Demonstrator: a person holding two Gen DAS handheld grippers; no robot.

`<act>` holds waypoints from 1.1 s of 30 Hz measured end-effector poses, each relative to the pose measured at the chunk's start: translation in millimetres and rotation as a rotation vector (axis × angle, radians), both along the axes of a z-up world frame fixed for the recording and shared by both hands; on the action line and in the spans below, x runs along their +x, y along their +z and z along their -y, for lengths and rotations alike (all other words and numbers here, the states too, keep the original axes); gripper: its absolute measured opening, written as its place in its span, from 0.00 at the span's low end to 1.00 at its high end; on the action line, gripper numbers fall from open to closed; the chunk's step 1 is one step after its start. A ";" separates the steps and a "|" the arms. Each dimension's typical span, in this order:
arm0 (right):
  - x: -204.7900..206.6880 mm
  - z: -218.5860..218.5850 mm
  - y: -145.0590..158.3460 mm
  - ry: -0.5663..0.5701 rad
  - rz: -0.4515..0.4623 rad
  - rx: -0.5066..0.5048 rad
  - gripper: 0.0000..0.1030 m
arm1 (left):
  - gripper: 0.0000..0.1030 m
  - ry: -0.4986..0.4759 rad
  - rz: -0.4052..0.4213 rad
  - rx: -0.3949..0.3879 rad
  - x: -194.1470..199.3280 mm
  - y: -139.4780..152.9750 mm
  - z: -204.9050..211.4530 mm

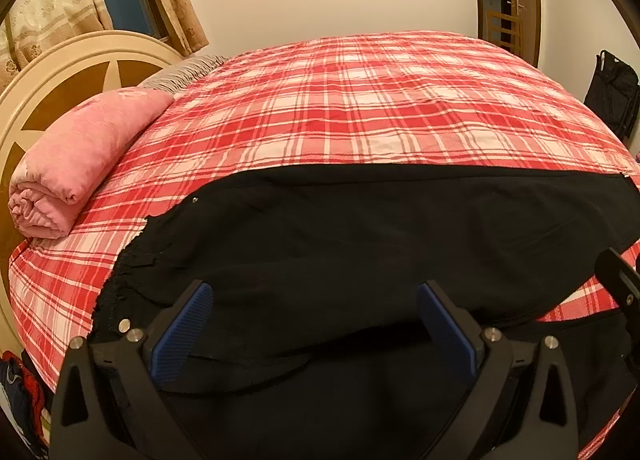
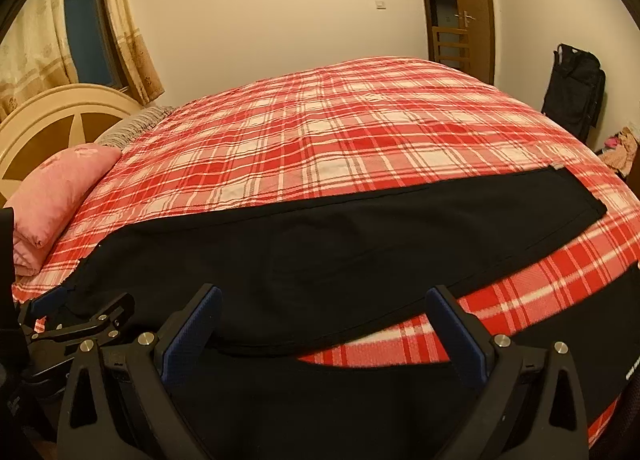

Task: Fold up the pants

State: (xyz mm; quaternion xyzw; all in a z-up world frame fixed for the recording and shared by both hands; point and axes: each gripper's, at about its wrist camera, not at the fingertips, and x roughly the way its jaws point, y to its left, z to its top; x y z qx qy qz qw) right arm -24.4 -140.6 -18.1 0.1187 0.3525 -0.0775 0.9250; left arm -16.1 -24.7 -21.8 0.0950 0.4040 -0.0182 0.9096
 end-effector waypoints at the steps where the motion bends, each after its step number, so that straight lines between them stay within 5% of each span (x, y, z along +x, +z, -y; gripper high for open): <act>1: 5.4 0.7 1.7 0.017 0.007 0.002 0.99 | 1.00 0.000 -0.006 -0.006 2.5 -0.6 -2.7; 8: 93.6 -20.1 -5.6 0.317 -0.053 0.020 0.99 | 1.00 0.080 -0.080 -0.092 31.2 -8.6 -50.9; 17: 219.1 -117.4 -40.5 0.697 -0.183 0.136 0.96 | 1.00 0.157 -0.068 -0.157 40.3 -17.6 -110.8; 25: 262.5 -208.1 -79.8 0.926 -0.258 -0.010 0.95 | 1.00 0.198 -0.077 -0.173 43.0 -24.2 -158.0; 28: 245.0 -219.9 -82.3 1.007 -0.193 -0.115 0.67 | 1.00 0.208 -0.085 -0.182 42.0 -26.0 -172.2; 30: 237.6 -221.0 -74.5 1.032 -0.196 -0.085 0.19 | 1.00 0.214 -0.076 -0.205 40.6 -24.1 -181.9; 33: 227.1 -217.9 -62.1 0.997 -0.172 -0.104 0.03 | 1.00 0.218 -0.060 -0.257 38.6 -18.7 -193.7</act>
